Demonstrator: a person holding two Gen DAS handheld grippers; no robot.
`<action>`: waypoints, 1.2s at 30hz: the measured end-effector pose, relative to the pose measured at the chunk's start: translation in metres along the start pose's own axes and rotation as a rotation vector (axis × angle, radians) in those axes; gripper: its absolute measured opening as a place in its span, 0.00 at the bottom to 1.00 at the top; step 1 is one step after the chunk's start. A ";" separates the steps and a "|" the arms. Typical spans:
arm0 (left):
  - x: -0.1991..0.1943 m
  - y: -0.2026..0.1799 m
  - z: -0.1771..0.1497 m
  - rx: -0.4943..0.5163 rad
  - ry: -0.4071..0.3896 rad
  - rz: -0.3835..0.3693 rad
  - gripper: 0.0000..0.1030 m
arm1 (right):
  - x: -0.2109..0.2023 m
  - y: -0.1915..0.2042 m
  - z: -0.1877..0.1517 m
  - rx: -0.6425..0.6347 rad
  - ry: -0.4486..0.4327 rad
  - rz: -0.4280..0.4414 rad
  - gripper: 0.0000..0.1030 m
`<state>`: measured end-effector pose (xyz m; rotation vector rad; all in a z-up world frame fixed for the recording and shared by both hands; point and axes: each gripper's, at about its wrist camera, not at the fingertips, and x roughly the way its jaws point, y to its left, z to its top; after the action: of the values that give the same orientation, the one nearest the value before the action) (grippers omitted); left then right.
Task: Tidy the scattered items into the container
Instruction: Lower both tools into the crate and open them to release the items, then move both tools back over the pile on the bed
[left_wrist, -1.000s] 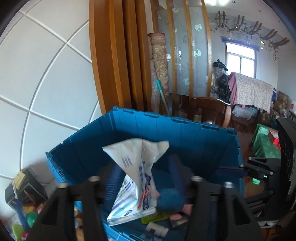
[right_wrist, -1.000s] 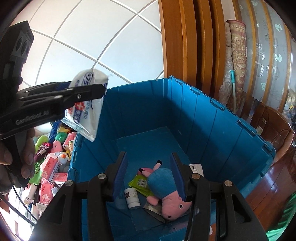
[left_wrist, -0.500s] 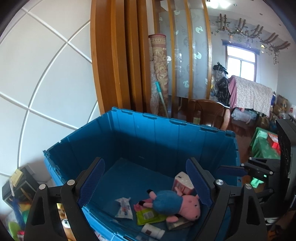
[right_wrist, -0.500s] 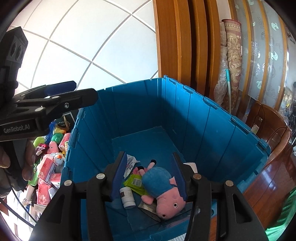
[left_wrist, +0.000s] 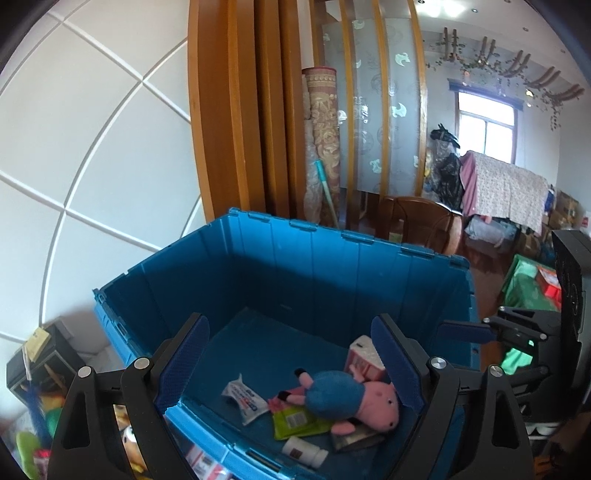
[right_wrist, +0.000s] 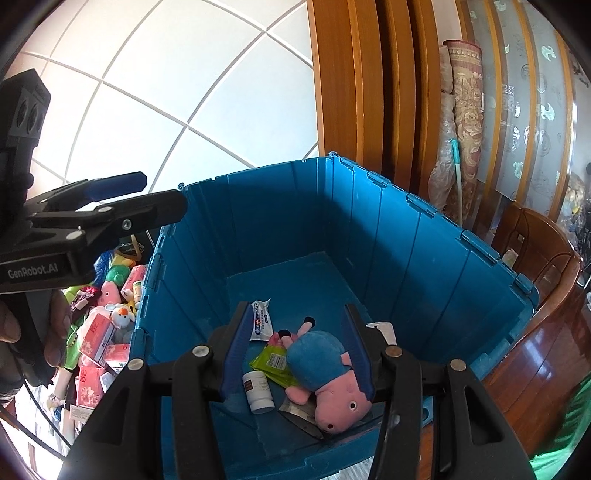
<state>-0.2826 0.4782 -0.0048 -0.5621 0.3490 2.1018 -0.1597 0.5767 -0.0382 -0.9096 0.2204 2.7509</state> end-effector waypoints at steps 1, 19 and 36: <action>-0.003 0.001 -0.002 -0.008 -0.002 0.004 0.88 | -0.001 0.001 0.000 -0.003 -0.001 0.003 0.48; -0.103 0.105 -0.141 -0.274 0.119 0.316 0.88 | 0.008 0.129 -0.001 -0.226 -0.041 0.303 0.56; -0.225 0.207 -0.309 -0.511 0.271 0.533 0.88 | 0.048 0.312 -0.051 -0.450 0.151 0.460 0.64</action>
<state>-0.2647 0.0676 -0.1466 -1.1634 0.1086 2.6524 -0.2523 0.2741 -0.0861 -1.3231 -0.2045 3.2269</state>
